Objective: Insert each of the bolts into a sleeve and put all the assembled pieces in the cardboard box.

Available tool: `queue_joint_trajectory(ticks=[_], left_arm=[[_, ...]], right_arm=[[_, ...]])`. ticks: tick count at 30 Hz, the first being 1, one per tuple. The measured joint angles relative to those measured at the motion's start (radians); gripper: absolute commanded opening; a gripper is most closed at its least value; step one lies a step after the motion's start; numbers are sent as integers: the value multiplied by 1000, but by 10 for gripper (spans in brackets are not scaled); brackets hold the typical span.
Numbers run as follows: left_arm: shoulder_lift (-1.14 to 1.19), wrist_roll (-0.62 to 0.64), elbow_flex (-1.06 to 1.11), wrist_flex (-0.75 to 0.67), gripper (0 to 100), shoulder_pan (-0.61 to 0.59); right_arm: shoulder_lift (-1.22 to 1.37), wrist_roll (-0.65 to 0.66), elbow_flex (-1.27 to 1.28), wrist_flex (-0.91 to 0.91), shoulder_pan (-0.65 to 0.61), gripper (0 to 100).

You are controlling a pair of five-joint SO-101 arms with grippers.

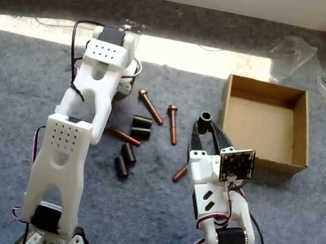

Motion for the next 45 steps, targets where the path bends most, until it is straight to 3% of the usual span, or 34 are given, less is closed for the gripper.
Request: queue_joint_trajectory(ticks=[11, 17, 25, 29, 34, 40, 45], left_arm=[[-186, -6, -32, 46, 5, -68], [-431, -121, 212, 48, 5, -51], [-779, -138, 535, 49, 5, 17], [-930, -138, 700, 48, 5, 14], [-1171, -143, 911, -46, 5, 14], [-1510, -232, 1237, -227, 5, 14], [-1726, -242, 1442, -341, 5, 14]], right_arm=[[0, 0, 0, 0, -2, 9], [0, 0, 0, 0, -17, 9], [0, 0, 0, 0, -21, 5], [0, 0, 0, 0, -114, 5], [0, 0, 0, 0, -215, 5], [0, 0, 0, -2, -305, 5], [0, 0, 0, -129, -374, 5]])
